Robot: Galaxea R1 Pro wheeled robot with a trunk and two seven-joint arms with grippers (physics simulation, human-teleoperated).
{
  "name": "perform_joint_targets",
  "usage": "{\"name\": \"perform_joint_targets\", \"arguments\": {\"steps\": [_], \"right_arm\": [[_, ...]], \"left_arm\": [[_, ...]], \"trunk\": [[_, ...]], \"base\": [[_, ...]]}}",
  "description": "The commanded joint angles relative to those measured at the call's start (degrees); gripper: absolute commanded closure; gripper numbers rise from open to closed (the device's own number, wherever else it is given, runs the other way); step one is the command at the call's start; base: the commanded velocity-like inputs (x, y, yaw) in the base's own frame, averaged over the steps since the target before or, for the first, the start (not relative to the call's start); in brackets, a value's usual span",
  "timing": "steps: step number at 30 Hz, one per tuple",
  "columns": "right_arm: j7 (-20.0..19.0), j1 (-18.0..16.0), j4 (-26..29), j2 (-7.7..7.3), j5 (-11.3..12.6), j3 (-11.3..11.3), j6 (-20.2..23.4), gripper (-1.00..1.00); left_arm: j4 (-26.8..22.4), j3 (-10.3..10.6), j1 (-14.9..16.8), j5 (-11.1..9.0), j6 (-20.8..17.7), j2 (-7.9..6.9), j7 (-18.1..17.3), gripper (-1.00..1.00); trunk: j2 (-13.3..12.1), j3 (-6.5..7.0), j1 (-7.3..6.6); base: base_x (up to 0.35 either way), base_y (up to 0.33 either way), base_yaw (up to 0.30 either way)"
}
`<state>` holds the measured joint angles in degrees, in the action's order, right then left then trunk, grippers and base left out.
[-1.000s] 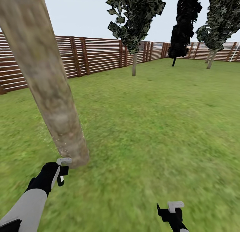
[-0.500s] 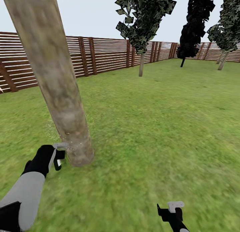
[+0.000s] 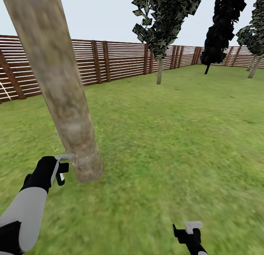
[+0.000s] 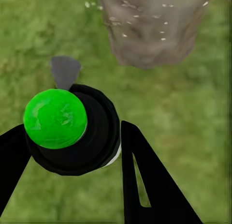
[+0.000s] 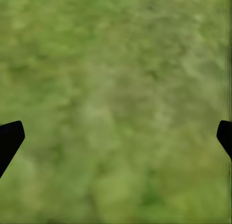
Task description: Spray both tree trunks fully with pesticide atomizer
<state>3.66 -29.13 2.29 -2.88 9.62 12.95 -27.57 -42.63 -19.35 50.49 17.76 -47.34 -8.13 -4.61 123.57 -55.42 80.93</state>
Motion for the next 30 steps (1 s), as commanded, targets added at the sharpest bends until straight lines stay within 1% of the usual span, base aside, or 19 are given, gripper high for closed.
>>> {"name": "perform_joint_targets", "arguments": {"steps": [1, 7, 16, 23, 30], "right_arm": [[0.1, 0.0, 0.0, 0.00, 0.5, 0.5, -0.1, -1.00], [0.1, 0.0, 0.0, 0.06, 0.5, 0.5, -0.1, -1.00], [0.1, 0.0, 0.0, 0.07, 0.5, 0.6, -0.1, -1.00], [0.1, 0.0, 0.0, 0.07, 0.5, 0.6, -0.1, -1.00], [0.1, 0.0, 0.0, 0.07, 0.5, 0.6, -0.1, -1.00]], "left_arm": [[-0.1, -0.2, 0.0, 0.6, -0.2, 0.04, -0.5, 1.00], [-0.1, -0.2, 0.9, 0.6, -0.3, -0.03, -0.4, 1.00], [-0.1, -0.2, 1.1, 0.6, -0.2, -0.39, -0.4, 1.00], [-0.1, -0.2, 1.1, 0.6, -0.2, -0.51, -0.4, 1.00], [0.2, -0.1, 0.0, 0.4, 0.2, -0.24, -0.4, 1.00]], "trunk": [[0.0, -0.05, -0.02], [0.0, -0.05, -0.02], [0.0, -0.05, -0.02], [0.0, -0.05, -0.02], [0.0, -0.05, -0.02]], "base": [[-0.073, -0.274, 0.000], [-0.020, -0.274, 0.000], [0.022, -0.274, 0.005], [0.038, -0.273, 0.251], [0.194, -0.228, 0.032]]}}
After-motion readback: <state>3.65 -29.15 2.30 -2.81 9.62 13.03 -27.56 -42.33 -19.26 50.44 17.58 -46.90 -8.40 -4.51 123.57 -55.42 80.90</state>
